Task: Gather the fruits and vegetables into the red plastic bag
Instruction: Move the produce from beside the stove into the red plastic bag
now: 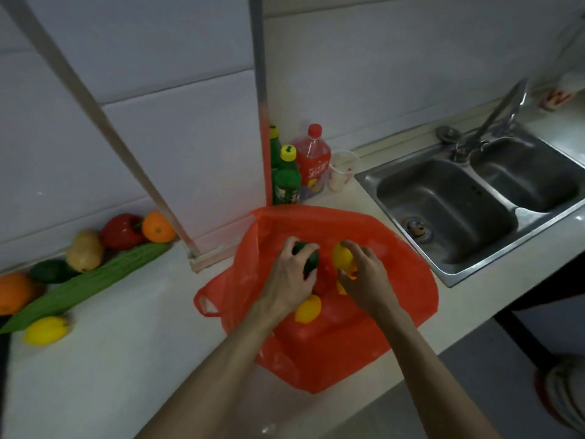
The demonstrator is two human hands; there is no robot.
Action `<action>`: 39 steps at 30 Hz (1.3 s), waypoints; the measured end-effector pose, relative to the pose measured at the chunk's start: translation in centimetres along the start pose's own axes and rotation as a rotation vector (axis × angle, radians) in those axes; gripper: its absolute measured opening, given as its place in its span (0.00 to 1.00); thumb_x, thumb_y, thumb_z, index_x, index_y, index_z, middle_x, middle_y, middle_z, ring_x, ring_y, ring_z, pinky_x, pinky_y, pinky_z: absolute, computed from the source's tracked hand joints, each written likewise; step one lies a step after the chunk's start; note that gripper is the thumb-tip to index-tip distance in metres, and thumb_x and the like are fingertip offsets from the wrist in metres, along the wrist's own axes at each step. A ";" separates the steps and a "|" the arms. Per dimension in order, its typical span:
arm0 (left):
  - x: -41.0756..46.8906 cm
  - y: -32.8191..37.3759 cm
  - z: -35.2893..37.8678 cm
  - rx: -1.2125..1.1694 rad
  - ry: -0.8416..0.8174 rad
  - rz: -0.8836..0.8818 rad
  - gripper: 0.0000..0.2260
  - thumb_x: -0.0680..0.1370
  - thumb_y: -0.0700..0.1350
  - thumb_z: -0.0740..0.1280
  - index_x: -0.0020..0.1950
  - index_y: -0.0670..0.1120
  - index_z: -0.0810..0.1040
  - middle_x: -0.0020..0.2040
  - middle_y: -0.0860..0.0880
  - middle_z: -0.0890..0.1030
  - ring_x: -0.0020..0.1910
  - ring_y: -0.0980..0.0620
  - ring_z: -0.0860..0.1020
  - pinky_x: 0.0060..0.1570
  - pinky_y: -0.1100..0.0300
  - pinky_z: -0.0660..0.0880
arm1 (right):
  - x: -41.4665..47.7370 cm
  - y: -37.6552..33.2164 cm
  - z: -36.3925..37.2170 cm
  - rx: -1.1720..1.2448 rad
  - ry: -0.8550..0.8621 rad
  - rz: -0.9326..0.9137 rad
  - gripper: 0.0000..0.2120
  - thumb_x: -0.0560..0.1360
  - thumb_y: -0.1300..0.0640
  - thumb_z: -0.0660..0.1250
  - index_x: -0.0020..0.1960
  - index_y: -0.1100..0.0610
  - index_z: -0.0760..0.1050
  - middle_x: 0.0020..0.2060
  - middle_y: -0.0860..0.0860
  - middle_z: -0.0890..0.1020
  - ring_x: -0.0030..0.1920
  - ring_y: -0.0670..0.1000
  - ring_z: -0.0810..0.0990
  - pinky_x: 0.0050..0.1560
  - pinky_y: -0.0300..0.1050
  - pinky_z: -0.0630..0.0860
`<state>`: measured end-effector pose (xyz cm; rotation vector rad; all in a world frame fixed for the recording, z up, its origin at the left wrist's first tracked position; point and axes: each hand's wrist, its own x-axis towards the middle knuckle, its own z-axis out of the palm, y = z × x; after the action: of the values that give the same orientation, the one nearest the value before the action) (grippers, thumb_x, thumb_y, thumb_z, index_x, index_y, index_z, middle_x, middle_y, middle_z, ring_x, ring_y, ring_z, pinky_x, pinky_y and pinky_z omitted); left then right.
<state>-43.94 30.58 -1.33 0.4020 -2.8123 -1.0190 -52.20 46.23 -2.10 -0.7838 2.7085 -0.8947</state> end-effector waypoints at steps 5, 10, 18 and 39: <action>3.3 -1.1 1.6 0.051 -0.040 -0.084 0.21 0.74 0.43 0.69 0.66 0.50 0.72 0.59 0.45 0.67 0.55 0.44 0.75 0.60 0.56 0.73 | 2.9 2.5 1.1 -0.041 -0.103 0.035 0.27 0.74 0.57 0.67 0.71 0.50 0.63 0.58 0.58 0.73 0.53 0.60 0.76 0.48 0.47 0.71; 5.4 -2.5 3.4 0.157 -0.119 -0.120 0.17 0.74 0.42 0.68 0.63 0.49 0.73 0.52 0.46 0.70 0.56 0.43 0.72 0.56 0.55 0.69 | 5.5 4.7 2.1 -0.032 -0.224 0.062 0.28 0.75 0.58 0.65 0.72 0.51 0.60 0.66 0.60 0.69 0.65 0.62 0.70 0.58 0.54 0.73; 6.7 -3.4 4.9 0.231 -0.250 -0.193 0.22 0.72 0.43 0.67 0.65 0.51 0.72 0.63 0.40 0.73 0.61 0.37 0.73 0.59 0.45 0.74 | 6.6 5.6 3.3 -0.027 -0.338 0.126 0.29 0.76 0.59 0.65 0.74 0.52 0.60 0.68 0.61 0.65 0.67 0.64 0.66 0.63 0.53 0.69; -7.3 -1.8 -10.0 0.219 0.254 -0.086 0.18 0.73 0.45 0.65 0.63 0.51 0.71 0.59 0.50 0.73 0.60 0.49 0.71 0.53 0.53 0.75 | -1.7 -13.1 0.2 -0.141 -0.012 -0.384 0.16 0.77 0.48 0.58 0.63 0.52 0.68 0.50 0.51 0.77 0.50 0.55 0.76 0.35 0.51 0.75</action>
<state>-34.58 25.25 4.92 0.6324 -2.6996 -0.6221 -45.12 38.16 5.60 -1.3676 2.6783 -0.7660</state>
